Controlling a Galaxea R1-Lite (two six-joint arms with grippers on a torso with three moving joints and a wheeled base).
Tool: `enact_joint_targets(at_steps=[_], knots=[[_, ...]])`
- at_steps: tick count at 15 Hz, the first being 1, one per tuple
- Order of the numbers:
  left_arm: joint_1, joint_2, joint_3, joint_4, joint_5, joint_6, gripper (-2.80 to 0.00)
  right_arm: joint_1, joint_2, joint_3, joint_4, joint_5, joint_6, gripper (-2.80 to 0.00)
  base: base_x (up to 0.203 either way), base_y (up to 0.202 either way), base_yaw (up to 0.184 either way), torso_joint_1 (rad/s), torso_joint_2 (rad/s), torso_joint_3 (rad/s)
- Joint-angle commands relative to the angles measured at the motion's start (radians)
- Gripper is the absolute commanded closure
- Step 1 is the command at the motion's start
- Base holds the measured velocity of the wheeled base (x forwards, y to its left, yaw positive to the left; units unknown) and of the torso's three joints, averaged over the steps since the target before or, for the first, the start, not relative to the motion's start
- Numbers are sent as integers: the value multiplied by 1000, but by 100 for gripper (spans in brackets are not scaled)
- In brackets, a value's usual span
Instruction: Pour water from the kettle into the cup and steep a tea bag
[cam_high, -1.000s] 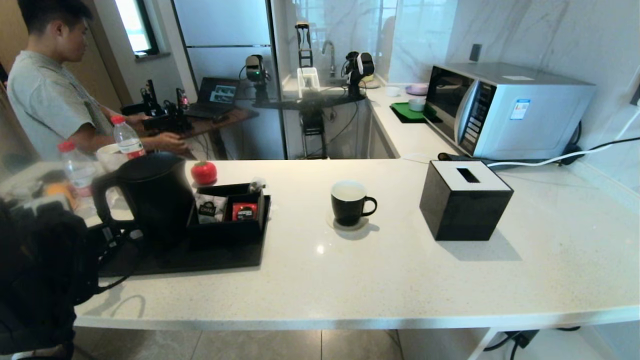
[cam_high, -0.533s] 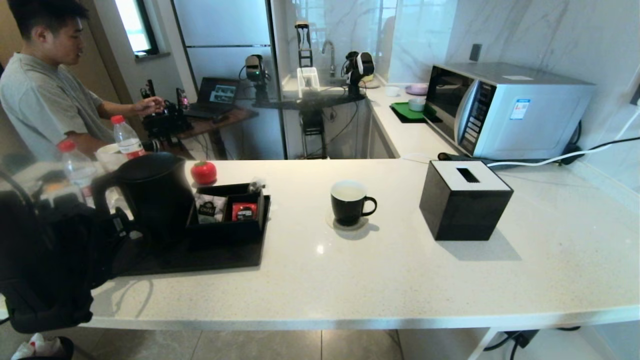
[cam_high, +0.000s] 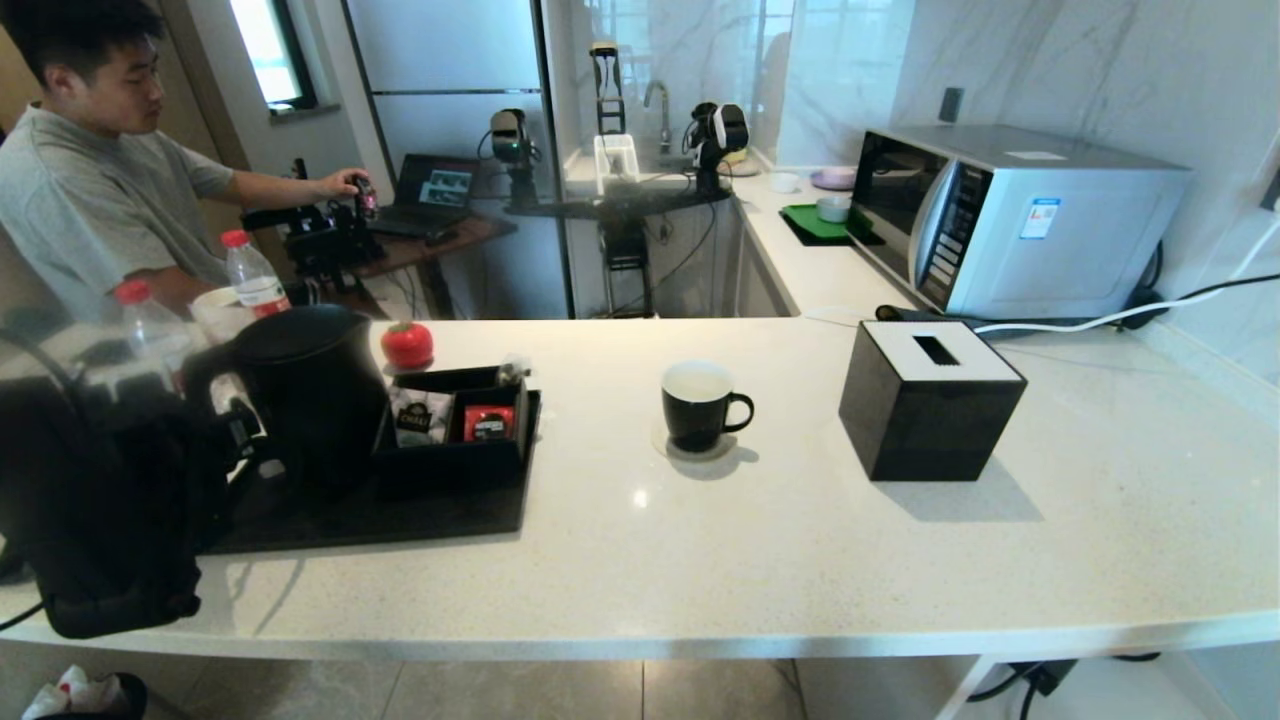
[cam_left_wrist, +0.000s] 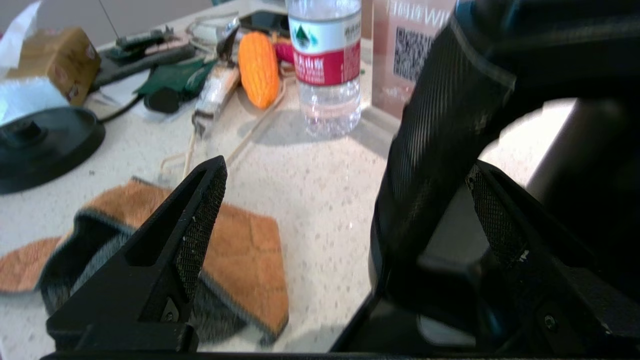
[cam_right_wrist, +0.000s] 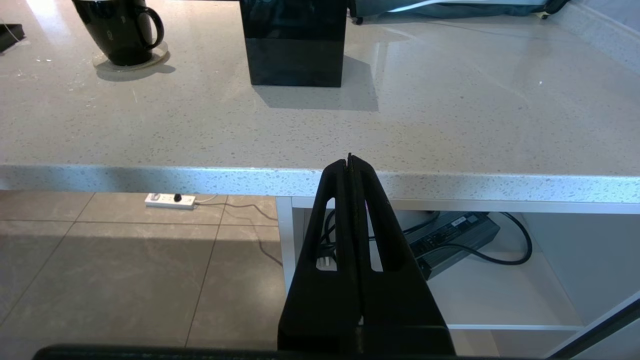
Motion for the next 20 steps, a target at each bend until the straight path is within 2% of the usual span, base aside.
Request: enact_joint_targets(at_steps=[1, 3, 8, 13, 15, 20], knots=[[10, 15, -31, -48, 1, 10, -280, 1, 1, 0, 0, 0, 0, 0, 0, 0, 0, 0, 0, 0], [17, 24, -65, -48, -10, 14, -280, 0, 1, 0, 0, 0, -1, 0, 0, 0, 0, 0, 0, 0], [32, 26, -81, -48, -106, 30, -280, -1, 1, 0, 0, 0, 0, 0, 0, 0, 0, 0, 0, 0], [35, 25, -111, -48, -153, 33, -280, 0, 1, 0, 0, 0, -2, 0, 0, 0, 0, 0, 0, 0], [44, 24, -133, -48, -192, 62, -280, -1, 1, 0, 0, 0, 0, 0, 0, 0, 0, 0, 0, 0], [58, 32, -146, -48, -229, 63, -280, -1, 1, 0, 0, 0, -1, 0, 0, 0, 0, 0, 0, 0]])
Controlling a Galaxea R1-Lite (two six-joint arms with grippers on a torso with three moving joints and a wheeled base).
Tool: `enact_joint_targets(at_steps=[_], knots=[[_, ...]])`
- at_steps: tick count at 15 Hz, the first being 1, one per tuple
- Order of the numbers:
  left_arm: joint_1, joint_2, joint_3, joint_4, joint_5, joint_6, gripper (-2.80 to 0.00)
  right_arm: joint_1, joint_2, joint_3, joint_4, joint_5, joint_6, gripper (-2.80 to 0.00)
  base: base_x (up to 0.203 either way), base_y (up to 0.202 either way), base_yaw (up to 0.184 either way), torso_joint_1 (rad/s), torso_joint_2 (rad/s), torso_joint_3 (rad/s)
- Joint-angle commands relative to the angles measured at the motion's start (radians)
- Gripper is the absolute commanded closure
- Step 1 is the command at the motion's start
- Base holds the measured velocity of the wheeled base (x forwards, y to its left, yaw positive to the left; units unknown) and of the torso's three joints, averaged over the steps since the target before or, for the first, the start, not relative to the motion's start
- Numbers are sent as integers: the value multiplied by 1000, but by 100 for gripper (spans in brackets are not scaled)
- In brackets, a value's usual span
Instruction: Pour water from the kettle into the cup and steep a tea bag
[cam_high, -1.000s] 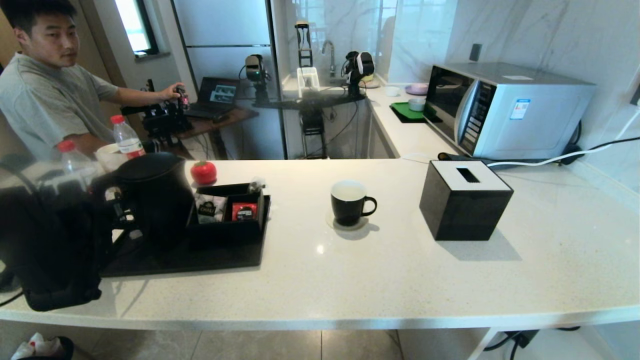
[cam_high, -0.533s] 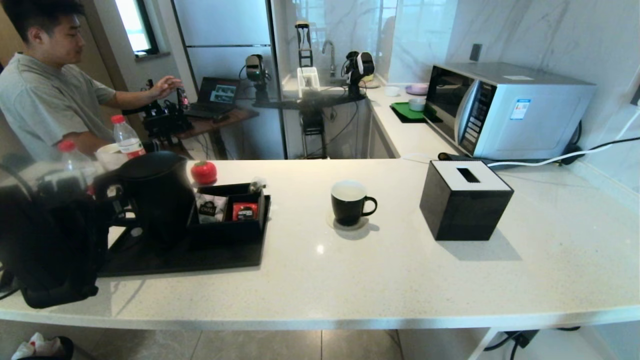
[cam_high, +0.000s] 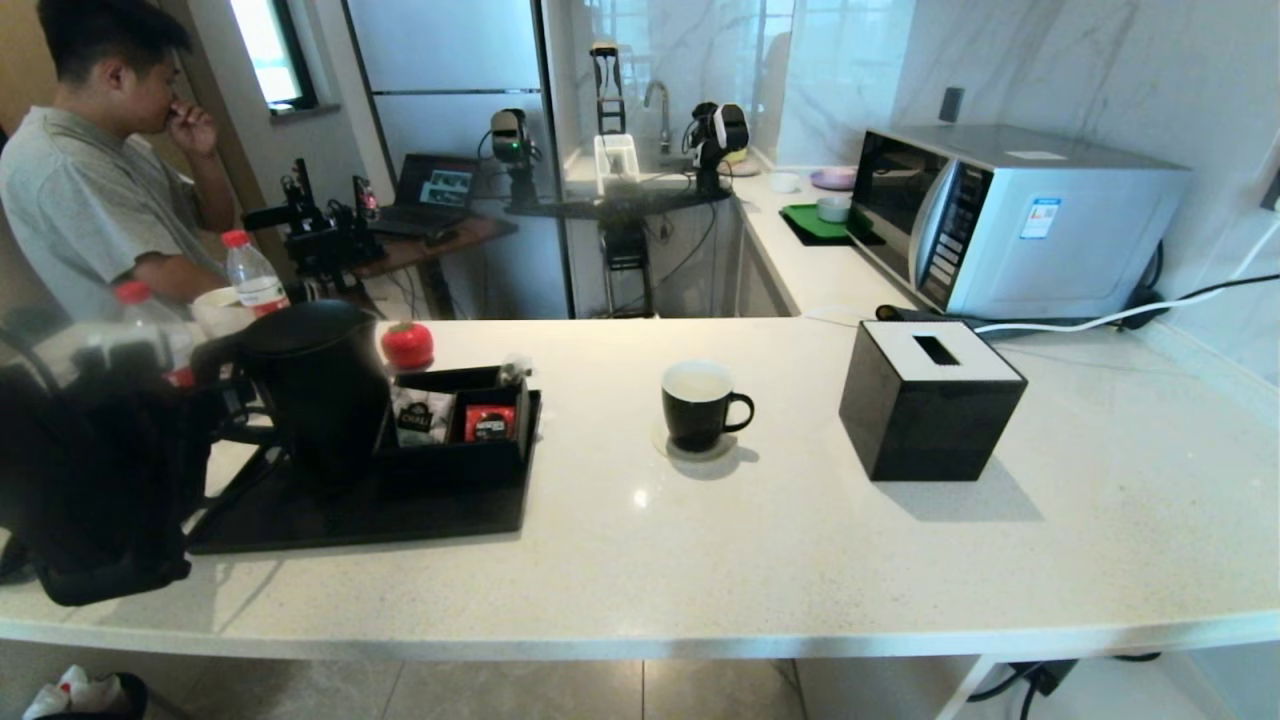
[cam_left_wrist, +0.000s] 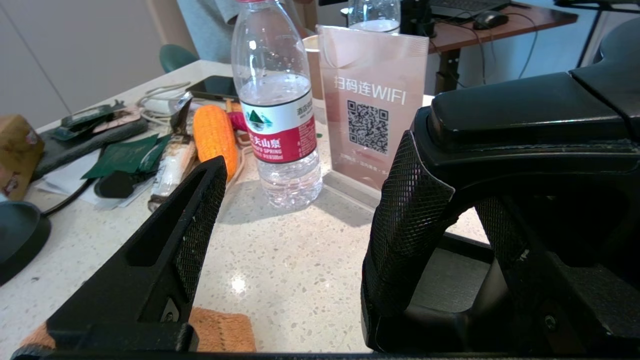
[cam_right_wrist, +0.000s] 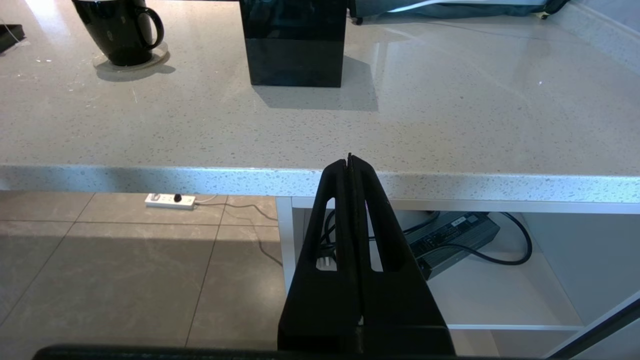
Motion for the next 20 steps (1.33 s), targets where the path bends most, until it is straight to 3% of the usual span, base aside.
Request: enact_joint_targets(at_steps=[1, 12, 16, 20], knots=[[5, 6, 1, -47, -13, -1, -280, -1, 1, 0, 0, 0, 0, 0, 0, 0, 0, 0, 0, 0], [63, 20, 4, -47, -243, -8, -280, -1, 1, 0, 0, 0, -1, 0, 0, 0, 0, 0, 0, 0], [81, 21, -2, -47, -307, -8, -280, -1, 1, 0, 0, 0, -1, 0, 0, 0, 0, 0, 0, 0], [94, 36, -31, -47, -320, -8, -280, 0, 1, 0, 0, 0, -1, 0, 0, 0, 0, 0, 0, 0]])
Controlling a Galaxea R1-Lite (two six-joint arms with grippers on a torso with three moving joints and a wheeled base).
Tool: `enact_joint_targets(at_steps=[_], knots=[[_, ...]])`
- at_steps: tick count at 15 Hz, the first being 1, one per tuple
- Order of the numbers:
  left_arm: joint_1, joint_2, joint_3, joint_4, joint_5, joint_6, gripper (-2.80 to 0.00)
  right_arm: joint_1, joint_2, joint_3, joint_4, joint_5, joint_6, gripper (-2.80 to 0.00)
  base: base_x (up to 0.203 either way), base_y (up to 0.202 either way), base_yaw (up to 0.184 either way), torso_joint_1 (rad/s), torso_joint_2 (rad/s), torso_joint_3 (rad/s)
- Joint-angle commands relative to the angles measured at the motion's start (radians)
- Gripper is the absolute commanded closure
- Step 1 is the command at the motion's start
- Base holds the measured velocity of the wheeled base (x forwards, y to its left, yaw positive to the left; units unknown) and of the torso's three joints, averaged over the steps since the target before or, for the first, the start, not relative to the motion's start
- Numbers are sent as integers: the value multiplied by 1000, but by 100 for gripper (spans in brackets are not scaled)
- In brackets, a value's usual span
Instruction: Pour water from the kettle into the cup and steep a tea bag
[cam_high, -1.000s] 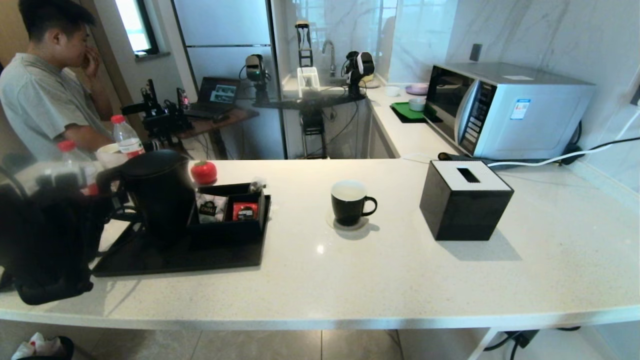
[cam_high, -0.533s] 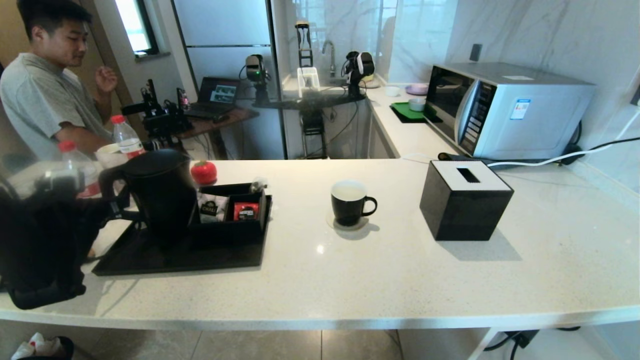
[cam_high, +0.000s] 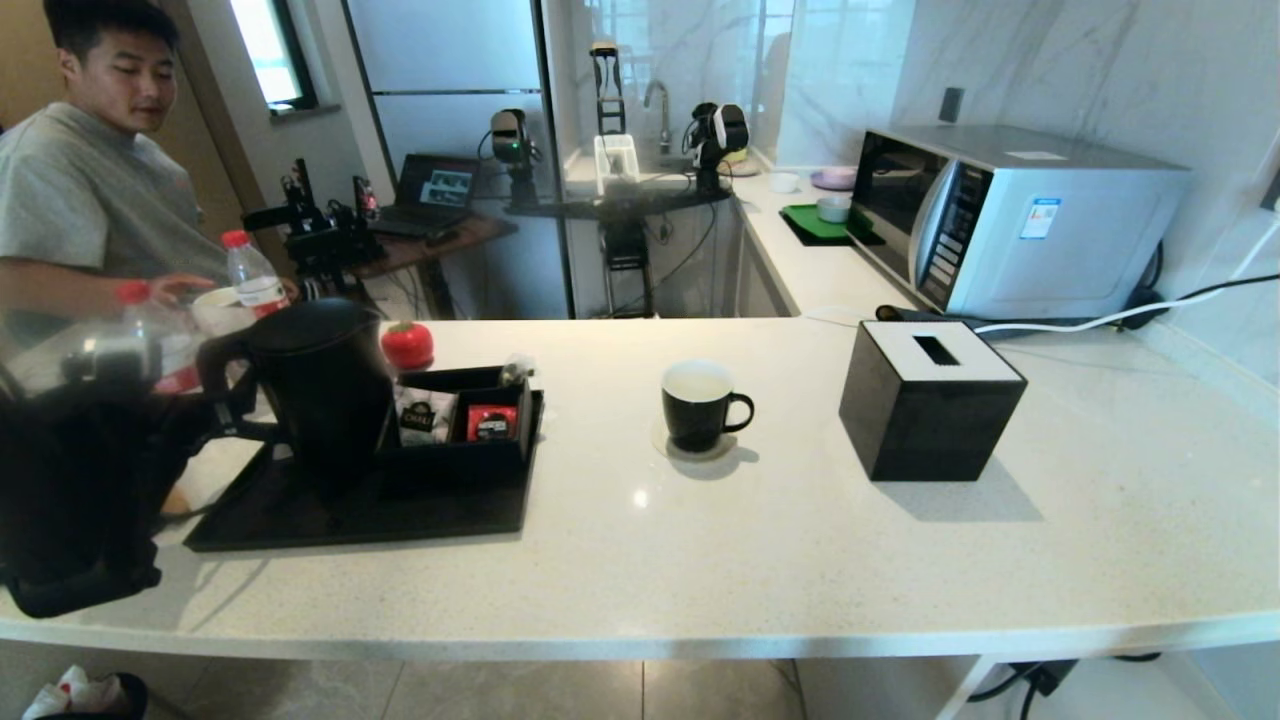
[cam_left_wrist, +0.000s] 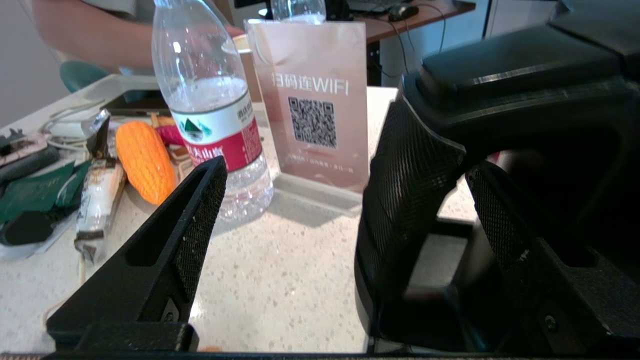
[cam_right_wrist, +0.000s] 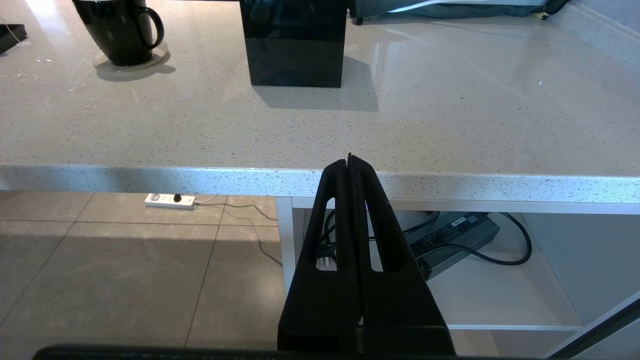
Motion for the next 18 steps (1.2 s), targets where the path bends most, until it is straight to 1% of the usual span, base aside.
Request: enact_joint_targets(at_steps=[1, 9, 18], knots=[[9, 14, -23, -47, 1, 1, -280, 0, 1, 0, 0, 0, 0, 0, 0, 0, 0, 0, 0, 0], [21, 74, -110, -47, -2, 3, -280, 0, 1, 0, 0, 0, 0, 0, 0, 0, 0, 0, 0, 0], [7, 93, -197, -47, -3, 3, -280, 0, 1, 0, 0, 0, -1, 0, 0, 0, 0, 0, 0, 0]])
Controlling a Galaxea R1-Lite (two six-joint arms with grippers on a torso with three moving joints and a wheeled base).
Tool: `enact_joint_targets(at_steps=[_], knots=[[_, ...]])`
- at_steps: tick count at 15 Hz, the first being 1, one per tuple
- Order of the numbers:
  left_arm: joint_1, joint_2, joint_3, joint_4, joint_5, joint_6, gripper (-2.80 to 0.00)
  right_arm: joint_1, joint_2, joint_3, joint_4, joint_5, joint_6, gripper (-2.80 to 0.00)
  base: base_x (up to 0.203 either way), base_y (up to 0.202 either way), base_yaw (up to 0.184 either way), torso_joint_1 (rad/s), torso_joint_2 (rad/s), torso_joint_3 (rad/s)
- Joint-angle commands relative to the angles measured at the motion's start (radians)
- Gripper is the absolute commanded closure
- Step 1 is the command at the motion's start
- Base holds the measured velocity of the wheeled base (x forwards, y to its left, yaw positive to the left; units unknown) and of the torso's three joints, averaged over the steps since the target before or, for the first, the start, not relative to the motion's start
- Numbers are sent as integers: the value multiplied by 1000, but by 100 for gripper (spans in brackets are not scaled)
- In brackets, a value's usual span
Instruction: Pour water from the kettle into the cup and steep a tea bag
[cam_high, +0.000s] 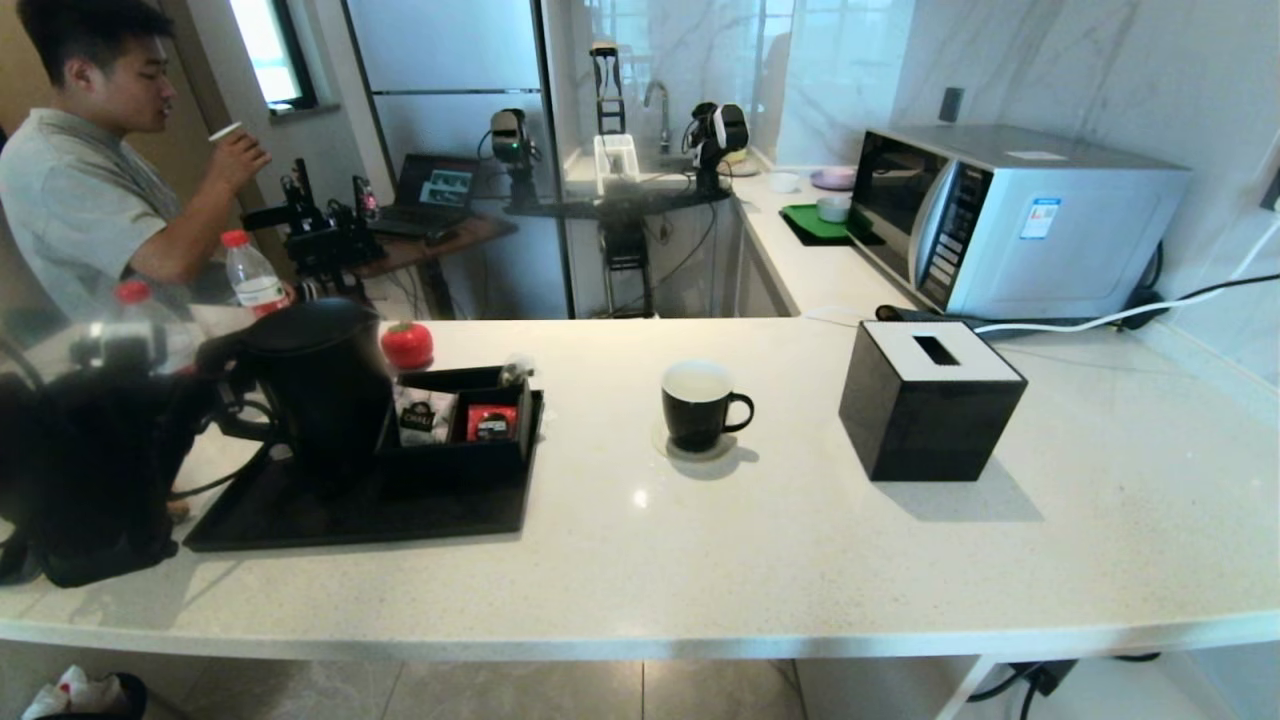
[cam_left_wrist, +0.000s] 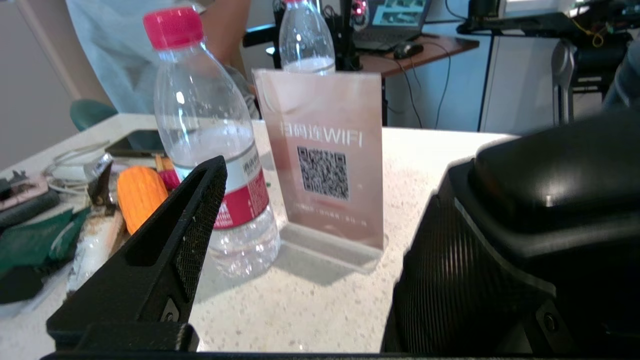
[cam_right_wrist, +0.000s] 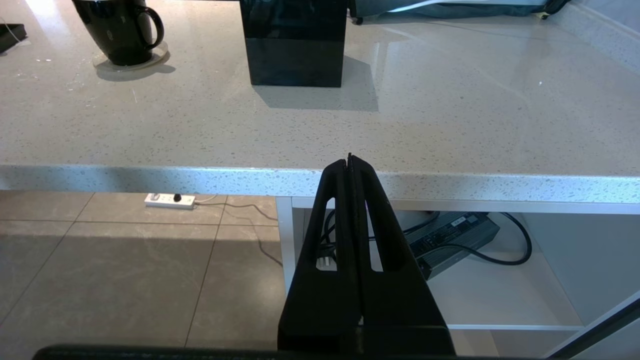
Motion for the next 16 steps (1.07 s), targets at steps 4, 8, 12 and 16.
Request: enact_joint_targets(at_steps=[4, 8, 12, 16], knots=[[-9, 0, -51, -48, -2, 0, -280, 1, 1, 0, 0, 0, 0, 0, 0, 0, 0, 0, 0, 0], [-14, 0, -50, -48, 0, 4, 0, 1, 1, 0, 0, 0, 0, 0, 0, 0, 0, 0, 0, 0], [-16, 0, -45, -48, 1, 6, 0, 1, 1, 0, 0, 0, 0, 0, 0, 0, 0, 0, 0, 0], [-16, 0, -41, -48, 3, 11, 0, -1, 1, 0, 0, 0, 0, 0, 0, 0, 0, 0, 0, 0]])
